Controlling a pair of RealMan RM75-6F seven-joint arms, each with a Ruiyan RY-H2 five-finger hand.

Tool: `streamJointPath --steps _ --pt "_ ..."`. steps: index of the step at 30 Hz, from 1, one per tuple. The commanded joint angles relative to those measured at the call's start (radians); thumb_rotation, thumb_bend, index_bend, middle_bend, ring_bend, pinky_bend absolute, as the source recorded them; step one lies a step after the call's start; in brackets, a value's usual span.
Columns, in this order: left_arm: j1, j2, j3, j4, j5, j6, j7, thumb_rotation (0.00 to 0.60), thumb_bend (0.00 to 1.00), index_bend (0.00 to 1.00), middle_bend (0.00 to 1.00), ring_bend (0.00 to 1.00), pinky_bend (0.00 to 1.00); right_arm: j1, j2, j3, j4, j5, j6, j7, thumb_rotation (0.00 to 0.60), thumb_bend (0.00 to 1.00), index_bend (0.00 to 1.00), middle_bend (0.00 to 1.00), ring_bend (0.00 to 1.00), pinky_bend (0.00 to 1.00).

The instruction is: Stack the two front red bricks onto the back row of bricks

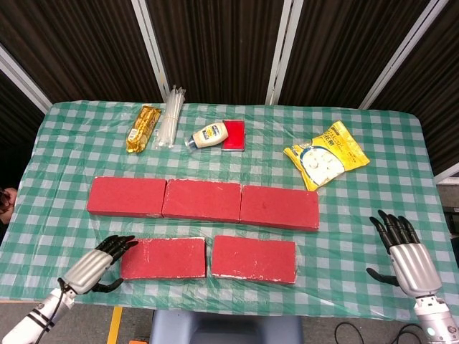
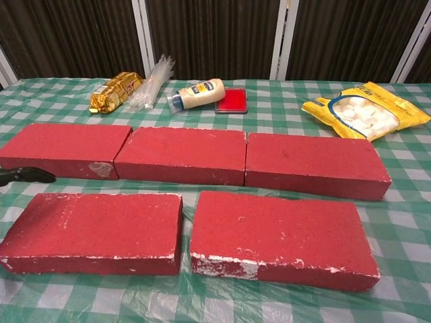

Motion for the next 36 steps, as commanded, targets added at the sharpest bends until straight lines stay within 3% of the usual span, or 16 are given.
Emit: streamJointPath --steps 1,20,36 --pt "-0.026 -0.025 -0.001 -0.038 -0.011 -0.028 0.053 0.600 0.36 0.00 0.00 0.00 0.00 -0.001 0.013 -0.011 -0.002 -0.018 0.003 0.027 0.600 0.17 0.00 0.00 0.00 0.00" --pt "-0.123 -0.118 -0.062 -0.104 -0.183 -0.177 0.275 0.600 0.34 0.00 0.00 0.00 0.00 0.018 0.053 -0.046 -0.008 -0.066 -0.032 0.111 0.600 0.17 0.00 0.00 0.00 0.00" --pt "-0.142 -0.120 -0.056 -0.123 -0.254 -0.193 0.304 0.600 0.32 0.00 0.00 0.00 0.00 0.021 0.065 -0.054 -0.007 -0.078 -0.030 0.148 0.600 0.17 0.00 0.00 0.00 0.00"
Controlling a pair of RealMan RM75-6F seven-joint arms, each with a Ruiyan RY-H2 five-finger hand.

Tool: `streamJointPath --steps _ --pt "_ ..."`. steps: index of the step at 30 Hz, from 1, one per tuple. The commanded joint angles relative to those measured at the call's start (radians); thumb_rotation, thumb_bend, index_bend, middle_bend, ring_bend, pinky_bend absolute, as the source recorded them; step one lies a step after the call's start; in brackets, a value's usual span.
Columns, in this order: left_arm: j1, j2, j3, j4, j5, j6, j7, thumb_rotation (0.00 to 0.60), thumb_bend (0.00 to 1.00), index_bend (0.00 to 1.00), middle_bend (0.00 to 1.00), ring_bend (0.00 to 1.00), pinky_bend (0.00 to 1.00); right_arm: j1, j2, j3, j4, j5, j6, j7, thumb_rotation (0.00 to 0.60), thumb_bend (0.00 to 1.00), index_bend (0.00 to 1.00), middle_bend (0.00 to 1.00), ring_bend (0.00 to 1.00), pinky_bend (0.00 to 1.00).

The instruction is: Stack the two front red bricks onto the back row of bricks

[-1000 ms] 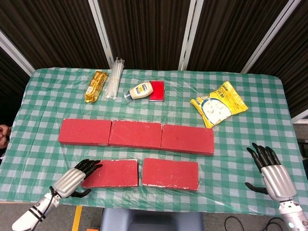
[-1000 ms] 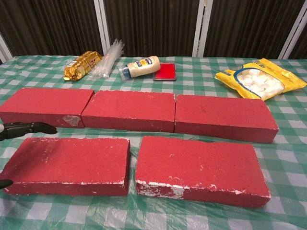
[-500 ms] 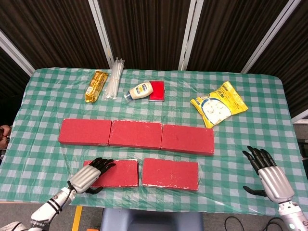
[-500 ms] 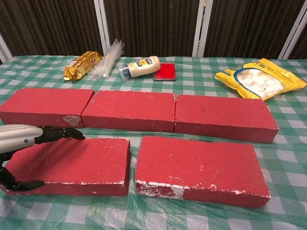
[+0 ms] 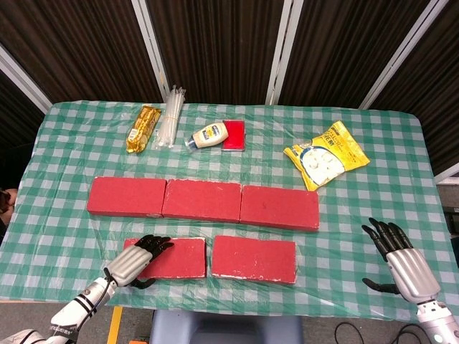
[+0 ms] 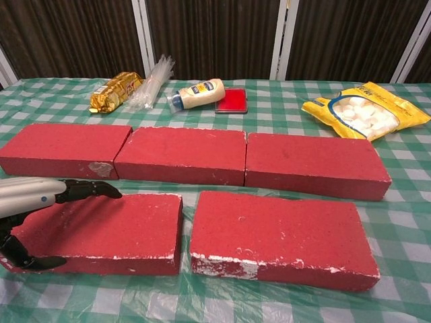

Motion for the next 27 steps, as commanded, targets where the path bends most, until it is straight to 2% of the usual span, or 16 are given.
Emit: streamJointPath --steps 1,27 --pt "-0.003 0.000 0.001 -0.002 -0.001 0.001 0.002 0.600 0.32 0.00 0.00 0.00 0.00 0.001 0.001 -0.001 -0.001 -0.001 -0.003 0.000 0.600 0.17 0.00 0.00 0.00 0.00" --pt "-0.048 0.001 0.005 -0.012 -0.060 -0.030 0.057 0.600 0.32 0.00 0.00 0.00 0.00 0.004 0.003 -0.006 -0.007 -0.001 -0.012 -0.003 0.600 0.17 0.00 0.00 0.00 0.00"
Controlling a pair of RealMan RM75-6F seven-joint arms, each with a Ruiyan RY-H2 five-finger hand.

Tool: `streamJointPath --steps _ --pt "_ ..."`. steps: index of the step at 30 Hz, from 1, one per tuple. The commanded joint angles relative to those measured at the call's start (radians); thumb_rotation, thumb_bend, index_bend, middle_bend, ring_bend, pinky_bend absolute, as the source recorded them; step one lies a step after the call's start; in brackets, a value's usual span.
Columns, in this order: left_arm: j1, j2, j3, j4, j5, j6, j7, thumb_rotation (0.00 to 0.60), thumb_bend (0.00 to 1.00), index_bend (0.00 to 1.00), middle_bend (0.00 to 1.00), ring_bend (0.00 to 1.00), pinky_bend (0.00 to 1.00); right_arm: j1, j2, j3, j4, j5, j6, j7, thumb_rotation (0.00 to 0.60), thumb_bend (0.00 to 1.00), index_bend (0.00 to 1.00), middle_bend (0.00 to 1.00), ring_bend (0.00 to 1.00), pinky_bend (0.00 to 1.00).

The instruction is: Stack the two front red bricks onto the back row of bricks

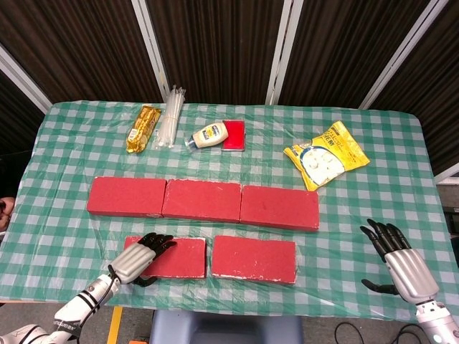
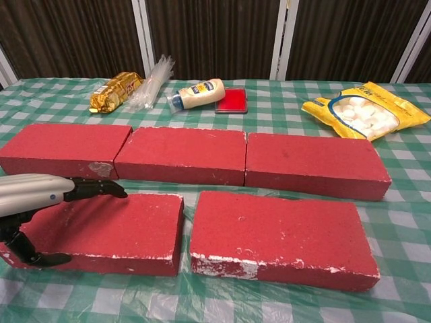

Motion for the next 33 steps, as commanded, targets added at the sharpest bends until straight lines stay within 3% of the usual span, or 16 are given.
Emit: streamJointPath --steps 1,22,29,33 --pt "-0.006 0.001 0.001 0.000 -0.014 -0.011 0.005 0.600 0.32 0.00 0.00 0.00 0.00 0.000 0.000 0.000 -0.001 0.000 0.000 -0.002 0.600 0.17 0.00 0.00 0.00 0.00" --pt "-0.045 0.008 -0.011 0.004 -0.093 -0.058 0.034 0.600 0.30 0.00 0.00 0.00 0.02 -0.001 0.004 -0.004 -0.005 0.004 -0.006 -0.007 0.600 0.17 0.00 0.00 0.00 0.00" --pt "-0.057 0.004 -0.012 0.012 -0.125 -0.073 0.042 0.600 0.31 0.00 0.02 0.04 0.14 -0.004 0.004 -0.005 -0.005 0.005 -0.003 -0.011 0.600 0.17 0.00 0.00 0.00 0.00" --pt "-0.057 0.003 -0.010 0.017 -0.133 -0.068 0.043 0.600 0.33 0.00 0.23 0.23 0.33 -0.003 0.005 -0.005 -0.006 0.009 -0.007 -0.012 0.600 0.17 0.00 0.00 0.00 0.00"
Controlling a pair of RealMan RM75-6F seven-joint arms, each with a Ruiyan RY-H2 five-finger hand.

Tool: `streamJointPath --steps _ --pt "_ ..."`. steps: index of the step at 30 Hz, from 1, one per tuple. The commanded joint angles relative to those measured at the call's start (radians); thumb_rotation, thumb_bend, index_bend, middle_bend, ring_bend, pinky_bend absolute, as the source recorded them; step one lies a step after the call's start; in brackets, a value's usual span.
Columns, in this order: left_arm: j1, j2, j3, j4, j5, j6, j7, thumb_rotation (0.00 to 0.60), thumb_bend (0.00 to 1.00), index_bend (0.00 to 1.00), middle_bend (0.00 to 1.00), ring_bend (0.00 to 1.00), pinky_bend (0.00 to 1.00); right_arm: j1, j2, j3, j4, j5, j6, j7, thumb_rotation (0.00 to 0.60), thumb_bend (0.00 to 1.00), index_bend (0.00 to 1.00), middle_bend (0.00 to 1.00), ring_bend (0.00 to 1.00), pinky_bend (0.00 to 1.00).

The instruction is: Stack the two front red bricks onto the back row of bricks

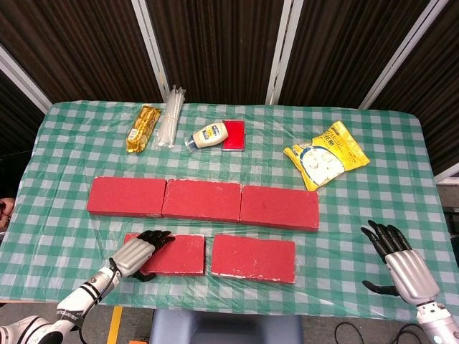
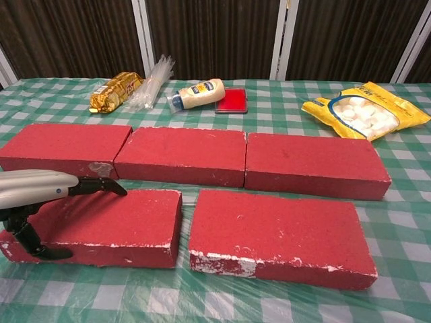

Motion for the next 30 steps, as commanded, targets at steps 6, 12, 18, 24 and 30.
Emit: streamJointPath --steps 6,12,18,24,30 --pt "0.011 -0.006 0.000 0.016 0.011 0.030 -0.021 0.600 0.38 0.13 0.52 0.51 0.62 0.003 -0.001 0.000 -0.003 0.003 -0.008 -0.004 0.600 0.17 0.00 0.00 0.00 0.00" --pt "0.030 0.014 0.008 0.002 0.063 0.082 -0.039 0.600 0.39 0.18 0.59 0.60 0.70 0.006 -0.006 0.003 -0.002 0.008 -0.015 -0.012 0.600 0.17 0.00 0.00 0.00 0.00" --pt "0.045 0.044 0.017 -0.035 0.121 0.131 -0.042 0.600 0.39 0.19 0.60 0.60 0.69 0.007 -0.008 0.002 -0.006 0.011 -0.021 -0.020 0.600 0.17 0.00 0.00 0.00 0.00" --pt "0.038 0.087 -0.014 -0.064 0.174 0.183 -0.067 0.600 0.39 0.20 0.60 0.60 0.69 0.005 -0.005 0.005 -0.006 0.018 -0.018 -0.013 0.600 0.17 0.00 0.00 0.00 0.00" --pt "-0.030 0.140 -0.093 -0.038 0.168 0.150 -0.142 0.600 0.39 0.21 0.61 0.61 0.67 0.007 -0.011 0.015 -0.005 0.039 -0.024 -0.025 0.600 0.17 0.00 0.00 0.00 0.00"
